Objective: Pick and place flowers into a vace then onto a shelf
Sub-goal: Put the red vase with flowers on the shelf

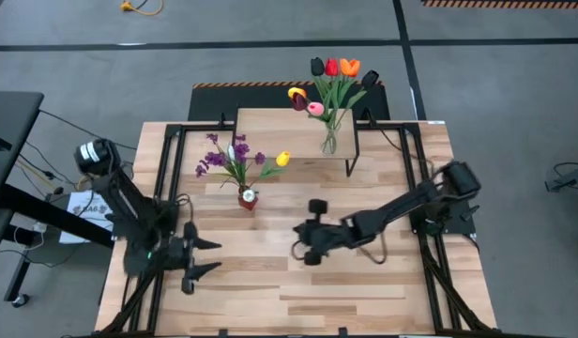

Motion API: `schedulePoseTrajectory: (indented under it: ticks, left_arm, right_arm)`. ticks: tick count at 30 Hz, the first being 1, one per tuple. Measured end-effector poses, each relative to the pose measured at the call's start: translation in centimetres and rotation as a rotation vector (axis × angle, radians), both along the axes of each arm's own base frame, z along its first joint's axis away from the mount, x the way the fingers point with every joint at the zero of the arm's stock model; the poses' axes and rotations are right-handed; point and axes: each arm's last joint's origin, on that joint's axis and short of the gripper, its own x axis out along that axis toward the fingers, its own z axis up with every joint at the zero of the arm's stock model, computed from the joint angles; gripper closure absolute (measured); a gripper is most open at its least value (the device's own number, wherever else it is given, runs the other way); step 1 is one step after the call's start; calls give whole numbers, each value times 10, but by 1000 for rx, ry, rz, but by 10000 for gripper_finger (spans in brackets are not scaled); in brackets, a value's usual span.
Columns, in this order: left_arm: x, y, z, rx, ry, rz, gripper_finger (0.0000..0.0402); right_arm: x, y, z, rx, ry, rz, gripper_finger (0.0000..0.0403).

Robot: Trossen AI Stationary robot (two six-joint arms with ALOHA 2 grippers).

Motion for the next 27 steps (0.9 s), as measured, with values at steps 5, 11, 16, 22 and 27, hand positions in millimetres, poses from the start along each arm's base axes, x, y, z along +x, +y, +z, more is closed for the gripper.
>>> schedulePoseTrajectory:
  ticks: [5, 11, 16, 22, 27]
  left_arm:
    - [-3, -38, -3, 190, 28, 222, 180]
    - [31, -35, -32, 192, 42, 359, 180]
    - [52, -21, -42, 259, 76, 460, 180]
    - [46, -4, 5, 393, 127, 480, 180]
    - [18, 19, 36, 446, 134, 429, 180]
  right_arm:
    - [-40, 1, 3, 81, -137, 20, 403]
    - [-59, 2, -5, 78, -186, -65, 403]
    - [-65, 6, -12, 44, -172, -103, 403]
    - [-70, 13, -13, 35, -164, -83, 403]
    - [-71, 14, -12, 39, -185, -125, 403]
